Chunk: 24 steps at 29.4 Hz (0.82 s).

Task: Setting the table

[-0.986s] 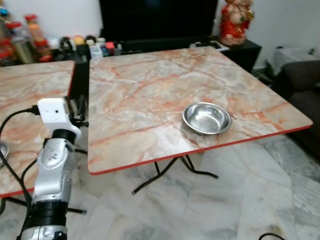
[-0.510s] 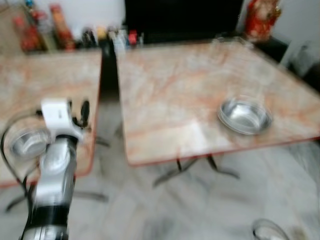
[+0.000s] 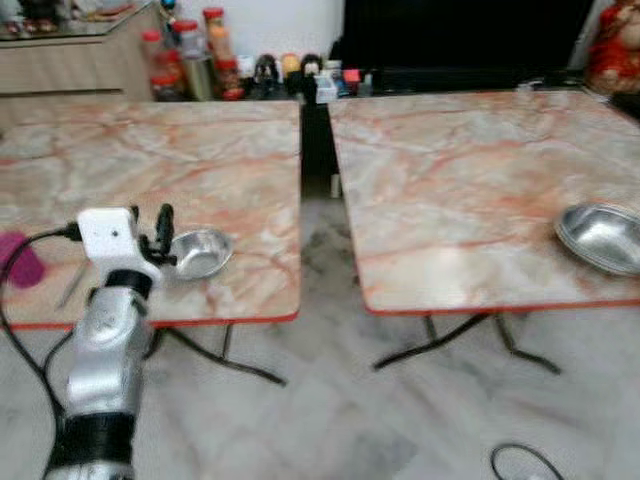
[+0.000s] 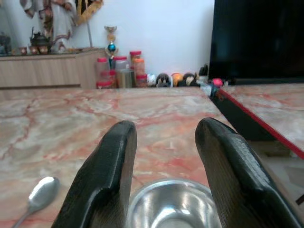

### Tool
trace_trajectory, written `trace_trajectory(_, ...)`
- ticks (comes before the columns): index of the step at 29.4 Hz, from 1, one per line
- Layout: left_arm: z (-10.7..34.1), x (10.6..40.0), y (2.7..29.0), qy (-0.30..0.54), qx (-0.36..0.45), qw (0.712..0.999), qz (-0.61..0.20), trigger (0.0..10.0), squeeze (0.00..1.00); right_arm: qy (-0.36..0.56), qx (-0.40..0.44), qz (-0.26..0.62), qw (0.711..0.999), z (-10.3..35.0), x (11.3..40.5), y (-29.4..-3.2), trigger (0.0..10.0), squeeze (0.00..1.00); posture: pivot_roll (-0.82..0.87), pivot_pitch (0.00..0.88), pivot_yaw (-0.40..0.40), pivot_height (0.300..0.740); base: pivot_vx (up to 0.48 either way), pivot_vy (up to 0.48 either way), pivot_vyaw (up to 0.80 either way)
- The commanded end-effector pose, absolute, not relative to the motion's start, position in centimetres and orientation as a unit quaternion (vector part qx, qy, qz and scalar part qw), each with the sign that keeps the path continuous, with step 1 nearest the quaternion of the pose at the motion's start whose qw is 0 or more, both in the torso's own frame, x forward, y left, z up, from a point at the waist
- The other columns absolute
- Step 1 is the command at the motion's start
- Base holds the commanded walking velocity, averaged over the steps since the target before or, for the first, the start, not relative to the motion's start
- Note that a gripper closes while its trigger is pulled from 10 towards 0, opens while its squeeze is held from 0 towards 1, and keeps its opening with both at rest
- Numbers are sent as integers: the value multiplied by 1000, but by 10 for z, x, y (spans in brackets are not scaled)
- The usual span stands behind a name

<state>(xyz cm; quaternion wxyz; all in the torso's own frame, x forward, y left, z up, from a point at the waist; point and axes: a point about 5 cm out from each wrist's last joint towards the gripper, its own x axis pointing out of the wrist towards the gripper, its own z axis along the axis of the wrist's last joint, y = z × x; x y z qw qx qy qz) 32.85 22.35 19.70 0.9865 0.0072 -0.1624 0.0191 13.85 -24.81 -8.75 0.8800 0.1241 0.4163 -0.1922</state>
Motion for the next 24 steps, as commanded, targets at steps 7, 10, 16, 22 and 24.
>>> trace_trajectory(7, 203, 326, 228, -170, 12, 985, 26, 10000, 0, 413, 125, -203, 879, -88, 123, -260, 10000, 0, -1, 83, -24, 740, 0, 403, 0)
trace_trajectory(10, 201, 325, 229, -168, 11, 985, 26, 10000, 0, 406, 124, -203, 882, -89, 117, -258, 10000, 0, 0, 83, -24, 740, 0, 402, 0)
trace_trajectory(16, 200, 324, 230, -166, 11, 986, 28, 10000, 0, 406, 124, -200, 883, -91, 112, -256, 10000, 0, 3, 85, -24, 740, 0, 403, 0)
trace_trajectory(22, 187, 323, 234, -147, 12, 988, 33, 10000, 0, 406, 124, -201, 883, -90, 110, -259, 10000, 0, 2, 83, -22, 740, 0, 403, 0)
trace_trajectory(24, 183, 322, 235, -140, 12, 989, 36, 10000, 0, 408, 124, -202, 882, -90, 110, -261, 10000, 0, 1, 83, -20, 740, 0, 399, 0)
